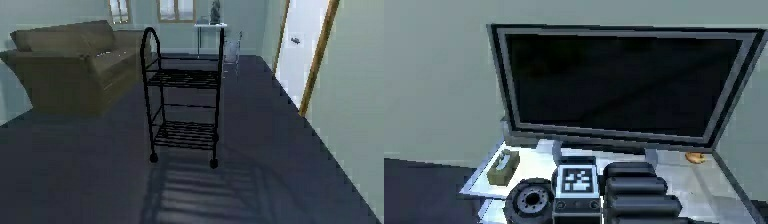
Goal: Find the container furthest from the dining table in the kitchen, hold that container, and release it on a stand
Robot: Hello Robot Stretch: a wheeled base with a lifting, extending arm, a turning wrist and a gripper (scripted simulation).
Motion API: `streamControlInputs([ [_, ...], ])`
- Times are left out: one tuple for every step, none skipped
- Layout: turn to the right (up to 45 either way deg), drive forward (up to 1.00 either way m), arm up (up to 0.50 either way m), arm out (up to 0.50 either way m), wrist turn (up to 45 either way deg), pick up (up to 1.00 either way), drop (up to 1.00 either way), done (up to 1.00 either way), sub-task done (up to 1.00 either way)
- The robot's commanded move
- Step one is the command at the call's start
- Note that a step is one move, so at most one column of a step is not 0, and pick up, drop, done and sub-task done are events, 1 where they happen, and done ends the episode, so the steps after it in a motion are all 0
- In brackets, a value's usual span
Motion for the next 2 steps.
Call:
streamControlInputs([
  [-45.0,0.00,0.00,0.00,0.0,0.00,0.00,0.00,0.00],
  [-9.0,0.00,0.00,0.00,0.0,0.00,0.00,0.00,0.00],
])
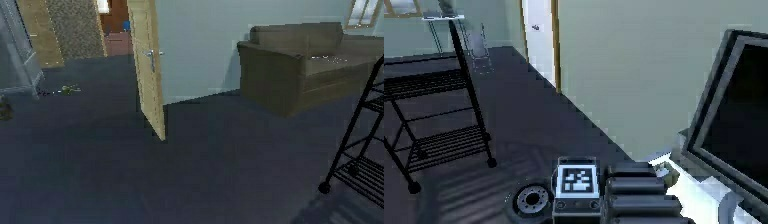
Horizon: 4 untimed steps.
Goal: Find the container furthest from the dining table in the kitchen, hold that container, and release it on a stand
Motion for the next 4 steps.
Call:
streamControlInputs([
  [45.0,0.00,0.00,0.00,0.0,0.00,0.00,0.00,0.00],
  [45.0,0.00,0.00,0.00,0.0,0.00,0.00,0.00,0.00],
  [33.0,0.00,0.00,0.00,0.0,0.00,0.00,0.00,0.00],
  [-45.0,0.00,0.00,0.00,0.0,0.00,0.00,0.00,0.00],
])
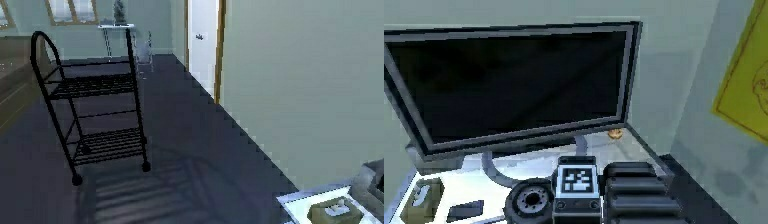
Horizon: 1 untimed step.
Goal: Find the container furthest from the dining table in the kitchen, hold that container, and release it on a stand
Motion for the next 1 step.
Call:
streamControlInputs([
  [-45.0,0.00,0.00,0.00,0.0,0.00,0.00,0.00,0.00],
])
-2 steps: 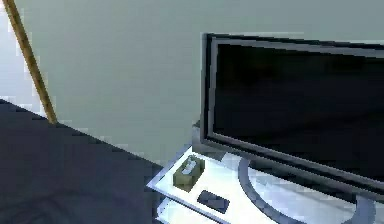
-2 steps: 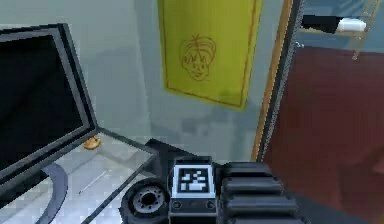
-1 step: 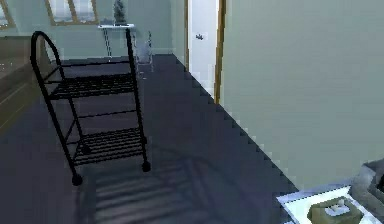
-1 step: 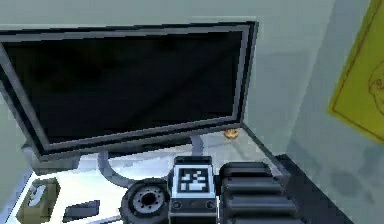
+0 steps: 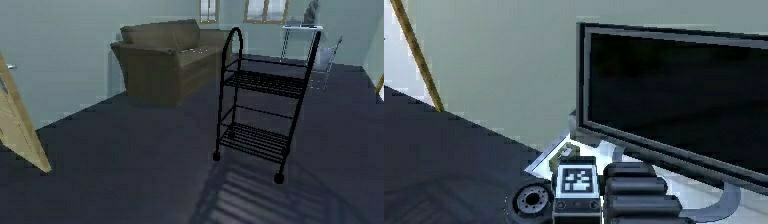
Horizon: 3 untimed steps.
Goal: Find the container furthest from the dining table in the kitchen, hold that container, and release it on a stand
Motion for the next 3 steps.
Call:
streamControlInputs([
  [-15.0,0.00,0.00,0.00,0.0,0.00,0.00,0.00,0.00],
  [45.0,0.00,0.00,0.00,0.0,0.00,0.00,0.00,0.00],
  [45.0,0.00,0.00,0.00,0.0,0.00,0.00,0.00,0.00],
])
